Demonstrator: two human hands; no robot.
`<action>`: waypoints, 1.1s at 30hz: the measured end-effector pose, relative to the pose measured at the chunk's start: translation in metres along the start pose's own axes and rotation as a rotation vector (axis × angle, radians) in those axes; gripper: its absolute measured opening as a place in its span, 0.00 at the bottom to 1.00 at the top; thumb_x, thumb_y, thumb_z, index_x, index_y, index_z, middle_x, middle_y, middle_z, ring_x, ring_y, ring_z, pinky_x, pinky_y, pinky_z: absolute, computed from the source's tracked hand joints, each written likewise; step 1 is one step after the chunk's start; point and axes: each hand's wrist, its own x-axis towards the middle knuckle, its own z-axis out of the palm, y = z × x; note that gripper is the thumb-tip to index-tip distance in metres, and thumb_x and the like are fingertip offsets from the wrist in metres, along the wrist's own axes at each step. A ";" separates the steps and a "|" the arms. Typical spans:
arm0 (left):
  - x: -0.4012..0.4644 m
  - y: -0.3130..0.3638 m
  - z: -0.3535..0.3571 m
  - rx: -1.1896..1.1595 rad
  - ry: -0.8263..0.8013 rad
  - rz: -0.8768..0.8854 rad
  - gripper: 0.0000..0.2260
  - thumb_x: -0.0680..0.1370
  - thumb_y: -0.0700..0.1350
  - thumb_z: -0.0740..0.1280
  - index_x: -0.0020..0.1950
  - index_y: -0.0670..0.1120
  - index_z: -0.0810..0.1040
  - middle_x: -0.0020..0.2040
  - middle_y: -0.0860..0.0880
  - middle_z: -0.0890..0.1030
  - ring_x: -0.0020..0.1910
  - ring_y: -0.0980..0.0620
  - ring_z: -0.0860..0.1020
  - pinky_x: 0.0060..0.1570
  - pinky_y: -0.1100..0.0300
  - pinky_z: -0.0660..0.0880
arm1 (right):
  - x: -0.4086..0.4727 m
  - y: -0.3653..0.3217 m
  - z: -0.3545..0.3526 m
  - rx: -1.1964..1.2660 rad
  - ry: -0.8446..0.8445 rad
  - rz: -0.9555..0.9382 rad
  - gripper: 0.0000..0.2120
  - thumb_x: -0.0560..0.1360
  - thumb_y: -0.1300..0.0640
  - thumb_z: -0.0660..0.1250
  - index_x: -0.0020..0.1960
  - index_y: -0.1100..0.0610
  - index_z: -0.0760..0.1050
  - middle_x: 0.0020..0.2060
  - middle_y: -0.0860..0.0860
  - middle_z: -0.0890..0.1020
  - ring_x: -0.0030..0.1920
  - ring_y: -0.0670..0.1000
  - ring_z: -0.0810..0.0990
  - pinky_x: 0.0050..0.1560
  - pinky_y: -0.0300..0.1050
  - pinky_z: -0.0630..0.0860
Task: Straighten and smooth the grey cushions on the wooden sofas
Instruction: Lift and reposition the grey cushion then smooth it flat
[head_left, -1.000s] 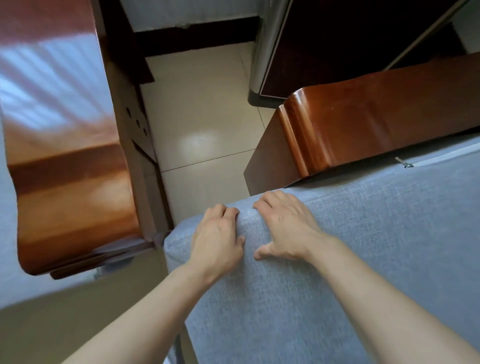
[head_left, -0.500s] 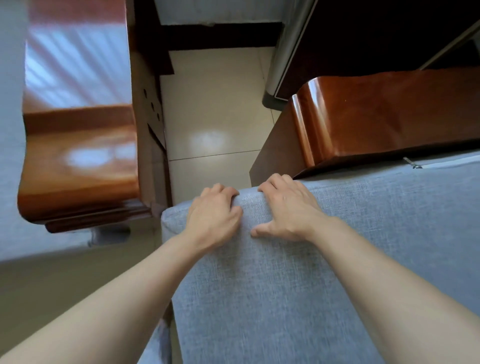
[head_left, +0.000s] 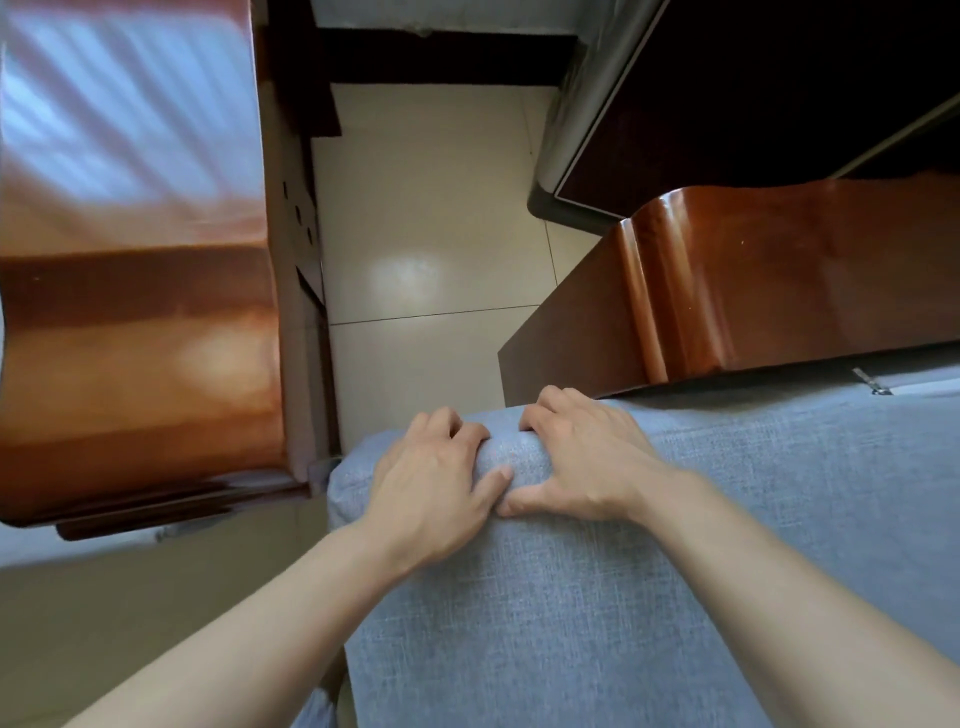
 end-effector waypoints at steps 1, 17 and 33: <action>-0.002 0.000 0.000 0.030 0.025 0.003 0.20 0.77 0.62 0.56 0.61 0.52 0.72 0.54 0.53 0.70 0.56 0.53 0.67 0.56 0.56 0.69 | 0.000 -0.001 0.001 0.000 0.018 -0.002 0.35 0.61 0.27 0.65 0.57 0.51 0.69 0.51 0.45 0.70 0.54 0.48 0.67 0.49 0.43 0.64; -0.039 0.055 -0.019 0.087 0.280 -0.019 0.16 0.75 0.59 0.62 0.46 0.47 0.64 0.46 0.51 0.67 0.53 0.49 0.68 0.51 0.57 0.61 | -0.054 -0.006 -0.022 0.052 0.216 -0.054 0.23 0.59 0.35 0.64 0.36 0.51 0.59 0.33 0.44 0.66 0.42 0.49 0.65 0.35 0.42 0.58; -0.210 0.206 -0.061 0.208 0.603 0.109 0.16 0.74 0.59 0.61 0.44 0.47 0.65 0.43 0.51 0.66 0.46 0.52 0.62 0.49 0.56 0.62 | -0.285 -0.020 -0.067 0.017 0.603 -0.072 0.27 0.56 0.33 0.61 0.42 0.54 0.64 0.37 0.46 0.68 0.43 0.50 0.66 0.41 0.44 0.63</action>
